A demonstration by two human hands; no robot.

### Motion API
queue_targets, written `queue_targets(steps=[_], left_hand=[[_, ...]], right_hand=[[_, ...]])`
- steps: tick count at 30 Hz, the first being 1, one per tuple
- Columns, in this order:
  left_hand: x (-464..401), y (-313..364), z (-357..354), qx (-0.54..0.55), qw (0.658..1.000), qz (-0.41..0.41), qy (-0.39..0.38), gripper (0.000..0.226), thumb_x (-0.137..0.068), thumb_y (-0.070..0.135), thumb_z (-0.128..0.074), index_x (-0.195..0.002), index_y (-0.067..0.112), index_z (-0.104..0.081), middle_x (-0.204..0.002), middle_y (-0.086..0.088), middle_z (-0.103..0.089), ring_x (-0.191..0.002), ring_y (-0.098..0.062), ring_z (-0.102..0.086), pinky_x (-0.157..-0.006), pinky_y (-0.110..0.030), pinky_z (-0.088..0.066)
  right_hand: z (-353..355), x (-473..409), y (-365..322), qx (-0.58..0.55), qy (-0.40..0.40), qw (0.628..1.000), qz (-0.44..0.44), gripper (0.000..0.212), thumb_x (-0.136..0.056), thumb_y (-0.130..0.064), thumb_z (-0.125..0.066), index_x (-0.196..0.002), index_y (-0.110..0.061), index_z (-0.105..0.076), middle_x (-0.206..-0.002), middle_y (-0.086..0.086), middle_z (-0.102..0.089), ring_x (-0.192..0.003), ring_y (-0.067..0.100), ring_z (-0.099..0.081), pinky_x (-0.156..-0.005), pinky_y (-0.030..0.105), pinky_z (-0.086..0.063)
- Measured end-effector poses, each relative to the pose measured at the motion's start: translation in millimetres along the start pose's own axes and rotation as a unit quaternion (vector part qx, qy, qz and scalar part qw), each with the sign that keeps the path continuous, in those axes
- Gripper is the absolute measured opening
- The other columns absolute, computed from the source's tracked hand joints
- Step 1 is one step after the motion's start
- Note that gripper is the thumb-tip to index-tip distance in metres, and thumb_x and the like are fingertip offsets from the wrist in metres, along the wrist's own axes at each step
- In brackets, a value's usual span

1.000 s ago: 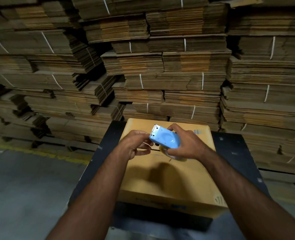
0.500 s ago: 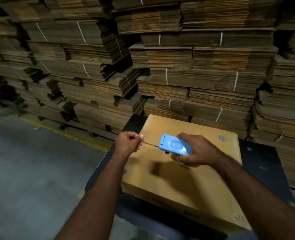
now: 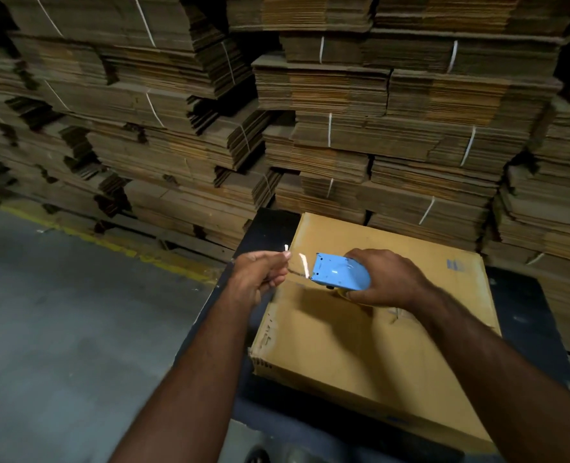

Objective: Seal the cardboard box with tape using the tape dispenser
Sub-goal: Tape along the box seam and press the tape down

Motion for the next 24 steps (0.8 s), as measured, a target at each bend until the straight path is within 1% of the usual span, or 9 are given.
queue_targets(steps=[3,6,8,10,14,16,20,22,24], left_hand=[[-11,0,-1,-0.022,1.0,0.005,-0.002,0.021,-0.079,0.02,-0.083,-0.094,0.01,-0.073,-0.079,-0.007,-0.076,-0.065,-0.014,-0.068,-0.063,-0.027,-0.058],[-21,4,4,-0.066,0.997,-0.02,0.031,0.014,-0.083,0.022,-0.079,-0.089,0.012,-0.072,-0.074,-0.003,-0.074,-0.06,-0.012,-0.064,-0.059,-0.028,-0.053],[-30,3,8,-0.078,0.995,-0.029,0.051,0.012,-0.085,0.023,-0.077,-0.085,0.014,-0.07,-0.074,-0.002,-0.072,-0.059,-0.012,-0.062,-0.058,-0.027,-0.048],[-38,-2,12,-0.083,0.995,-0.025,0.058,0.011,-0.086,0.022,-0.076,-0.085,0.013,-0.069,-0.074,-0.001,-0.07,-0.06,-0.011,-0.06,-0.055,-0.027,-0.044],[-55,-19,18,-0.101,0.992,-0.009,0.072,0.013,-0.088,0.025,-0.074,-0.082,0.014,-0.069,-0.078,-0.002,-0.071,-0.063,-0.012,-0.059,-0.057,-0.028,-0.045],[-65,-29,22,-0.102,0.992,0.002,0.08,0.014,-0.089,0.026,-0.073,-0.082,0.014,-0.068,-0.078,-0.002,-0.07,-0.062,-0.013,-0.058,-0.055,-0.027,-0.044],[-79,-48,32,-0.09,0.991,0.012,0.094,0.016,-0.089,0.025,-0.072,-0.09,0.01,-0.07,-0.073,0.002,-0.067,-0.057,-0.011,-0.055,-0.05,-0.024,-0.04],[-83,-56,30,-0.08,0.993,0.012,0.086,0.015,-0.089,0.025,-0.072,-0.089,0.01,-0.069,-0.075,-0.001,-0.068,-0.057,-0.012,-0.054,-0.046,-0.021,-0.038],[-85,-64,25,-0.062,0.995,0.013,0.076,0.015,-0.088,0.025,-0.073,-0.083,0.012,-0.067,-0.079,-0.005,-0.069,-0.061,-0.016,-0.057,-0.044,-0.022,-0.039]], right_hand=[[1,-5,-2,0.008,-0.003,1.0,-0.01,0.066,-0.073,-0.058,-0.07,-0.13,-0.036,-0.046,-0.118,-0.009,-0.061,-0.097,0.014,-0.053,-0.067,0.03,-0.046],[-1,-12,-5,0.008,-0.015,1.0,-0.023,0.071,-0.072,-0.057,-0.071,-0.133,-0.038,-0.04,-0.123,-0.007,-0.06,-0.099,0.017,-0.055,-0.071,0.034,-0.051],[-6,-17,-7,-0.007,-0.033,0.999,-0.027,0.074,-0.073,-0.056,-0.072,-0.136,-0.04,-0.036,-0.128,-0.006,-0.058,-0.103,0.018,-0.055,-0.074,0.037,-0.054],[-12,-22,-8,-0.007,-0.05,0.999,-0.016,0.074,-0.074,-0.059,-0.071,-0.137,-0.04,-0.036,-0.129,-0.006,-0.058,-0.105,0.018,-0.053,-0.077,0.037,-0.053],[-16,-34,-9,0.01,-0.078,0.997,-0.011,0.078,-0.076,-0.067,-0.067,-0.141,-0.034,-0.04,-0.127,-0.004,-0.058,-0.107,0.016,-0.051,-0.082,0.038,-0.051],[-19,-43,-15,0.032,-0.082,0.996,-0.005,0.077,-0.075,-0.065,-0.067,-0.14,-0.033,-0.042,-0.124,-0.005,-0.06,-0.105,0.016,-0.052,-0.082,0.038,-0.052],[-25,-57,-31,0.063,-0.088,0.994,-0.013,0.076,-0.071,-0.064,-0.068,-0.138,-0.036,-0.044,-0.118,-0.007,-0.061,-0.101,0.016,-0.053,-0.078,0.038,-0.052],[-26,-62,-35,0.073,-0.089,0.993,-0.018,0.076,-0.069,-0.064,-0.068,-0.137,-0.036,-0.045,-0.116,-0.007,-0.061,-0.099,0.017,-0.055,-0.076,0.036,-0.051],[-26,-65,-36,0.075,-0.091,0.993,-0.023,0.075,-0.068,-0.063,-0.069,-0.135,-0.037,-0.047,-0.115,-0.007,-0.062,-0.098,0.017,-0.056,-0.075,0.036,-0.051]])
Point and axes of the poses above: each hand's wrist, its own x-axis away from the middle knuckle, its own z-axis out of the back of the hand, y = z × x, the point moved 6 cm from there along -x, towards the middle knuckle
